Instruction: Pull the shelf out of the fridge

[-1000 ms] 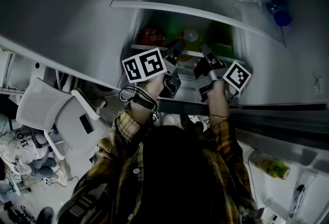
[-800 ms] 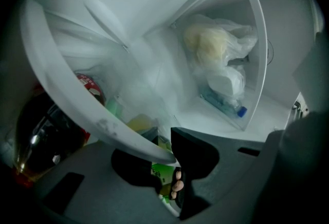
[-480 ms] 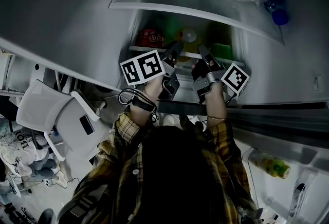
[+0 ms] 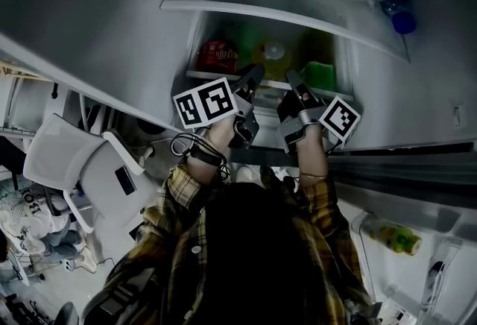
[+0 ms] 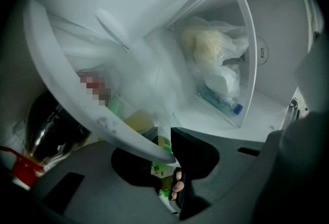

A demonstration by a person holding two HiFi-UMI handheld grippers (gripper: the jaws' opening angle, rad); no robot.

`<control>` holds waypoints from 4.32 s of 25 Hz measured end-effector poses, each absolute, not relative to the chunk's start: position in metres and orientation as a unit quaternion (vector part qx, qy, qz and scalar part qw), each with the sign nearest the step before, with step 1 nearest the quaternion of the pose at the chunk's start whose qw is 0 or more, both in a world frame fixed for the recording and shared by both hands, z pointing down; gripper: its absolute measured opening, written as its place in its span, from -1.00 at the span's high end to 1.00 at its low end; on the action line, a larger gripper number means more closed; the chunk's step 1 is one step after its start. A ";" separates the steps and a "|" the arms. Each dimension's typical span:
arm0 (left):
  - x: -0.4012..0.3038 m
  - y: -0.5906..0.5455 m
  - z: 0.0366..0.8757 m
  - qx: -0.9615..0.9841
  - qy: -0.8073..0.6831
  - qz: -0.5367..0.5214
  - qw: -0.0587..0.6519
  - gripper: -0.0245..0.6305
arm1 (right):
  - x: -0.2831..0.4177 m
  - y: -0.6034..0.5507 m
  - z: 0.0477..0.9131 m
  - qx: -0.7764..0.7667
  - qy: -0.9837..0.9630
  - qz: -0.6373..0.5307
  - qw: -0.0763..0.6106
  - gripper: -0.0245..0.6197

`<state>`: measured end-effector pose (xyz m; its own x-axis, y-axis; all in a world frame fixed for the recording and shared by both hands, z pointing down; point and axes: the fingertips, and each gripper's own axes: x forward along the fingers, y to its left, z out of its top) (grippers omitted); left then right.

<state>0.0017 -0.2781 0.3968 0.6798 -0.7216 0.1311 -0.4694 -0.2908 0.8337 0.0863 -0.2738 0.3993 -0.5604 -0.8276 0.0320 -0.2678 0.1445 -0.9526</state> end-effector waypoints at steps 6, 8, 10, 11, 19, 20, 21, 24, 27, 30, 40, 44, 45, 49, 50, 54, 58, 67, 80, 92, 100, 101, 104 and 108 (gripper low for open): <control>0.000 -0.267 0.398 0.791 -0.376 -0.136 0.463 0.65 | 0.083 -0.263 0.397 -0.384 0.714 -0.525 0.260 0.77; 0.000 -0.262 0.398 0.791 -0.375 -0.136 0.463 0.65 | 0.083 -0.259 0.397 -0.383 0.716 -0.524 0.258 0.77; 0.000 -0.259 0.398 0.792 -0.375 -0.135 0.463 0.65 | 0.082 -0.256 0.397 -0.381 0.717 -0.524 0.258 0.77; 0.000 -0.258 0.398 0.792 -0.375 -0.136 0.463 0.65 | 0.082 -0.254 0.396 -0.380 0.718 -0.523 0.257 0.77; 0.000 -0.245 0.397 0.791 -0.375 -0.138 0.463 0.65 | 0.081 -0.242 0.395 -0.376 0.721 -0.523 0.255 0.77; -0.001 -0.243 0.397 0.791 -0.375 -0.138 0.463 0.65 | 0.081 -0.240 0.395 -0.376 0.721 -0.523 0.255 0.77; -0.001 -0.241 0.397 0.791 -0.375 -0.138 0.463 0.66 | 0.080 -0.238 0.395 -0.375 0.722 -0.523 0.255 0.77; -0.001 -0.236 0.397 0.791 -0.374 -0.138 0.464 0.66 | 0.080 -0.233 0.395 -0.375 0.725 -0.520 0.251 0.77; -0.001 -0.231 0.398 0.791 -0.372 -0.139 0.466 0.66 | 0.079 -0.228 0.395 -0.374 0.728 -0.518 0.249 0.77; -0.002 -0.226 0.398 0.790 -0.371 -0.140 0.467 0.66 | 0.079 -0.222 0.395 -0.372 0.728 -0.519 0.248 0.77; -0.002 -0.207 0.399 0.790 -0.366 -0.138 0.472 0.66 | 0.077 -0.203 0.397 -0.372 0.729 -0.521 0.242 0.77; -0.004 -0.198 0.400 0.790 -0.363 -0.138 0.475 0.67 | 0.076 -0.194 0.398 -0.373 0.731 -0.520 0.237 0.77; -0.004 -0.196 0.401 0.790 -0.362 -0.138 0.476 0.67 | 0.076 -0.192 0.398 -0.373 0.731 -0.520 0.237 0.77; -0.004 -0.187 0.402 0.789 -0.359 -0.137 0.479 0.67 | 0.075 -0.183 0.399 -0.374 0.733 -0.518 0.233 0.77; -0.004 -0.185 0.402 0.789 -0.359 -0.138 0.479 0.67 | 0.075 -0.181 0.400 -0.374 0.734 -0.518 0.232 0.77; -0.005 -0.177 0.402 0.788 -0.356 -0.137 0.482 0.68 | 0.074 -0.173 0.399 -0.375 0.734 -0.518 0.228 0.76; -0.006 -0.168 0.402 0.789 -0.354 -0.136 0.483 0.68 | 0.072 -0.164 0.399 -0.375 0.737 -0.516 0.224 0.76; -0.010 -0.153 0.411 0.788 -0.350 -0.127 0.490 0.69 | 0.071 -0.150 0.398 -0.377 0.742 -0.511 0.215 0.75; -0.006 -0.138 0.398 0.795 -0.332 -0.133 0.490 0.69 | 0.072 -0.134 0.397 -0.374 0.746 -0.509 0.213 0.75; -0.006 -0.114 0.405 0.794 -0.326 -0.124 0.498 0.70 | 0.073 -0.112 0.398 -0.373 0.748 -0.507 0.208 0.74; -0.004 -0.111 0.404 0.793 -0.324 -0.124 0.500 0.70 | 0.074 -0.110 0.398 -0.371 0.750 -0.507 0.207 0.74; -0.005 -0.110 0.404 0.793 -0.324 -0.124 0.500 0.70 | 0.073 -0.108 0.398 -0.371 0.750 -0.507 0.206 0.74; -0.006 -0.109 0.405 0.793 -0.325 -0.121 0.500 0.70 | 0.073 -0.109 0.397 -0.372 0.750 -0.507 0.206 0.74; -0.007 -0.108 0.404 0.792 -0.326 -0.125 0.501 0.70 | 0.072 -0.107 0.396 -0.371 0.749 -0.508 0.207 0.74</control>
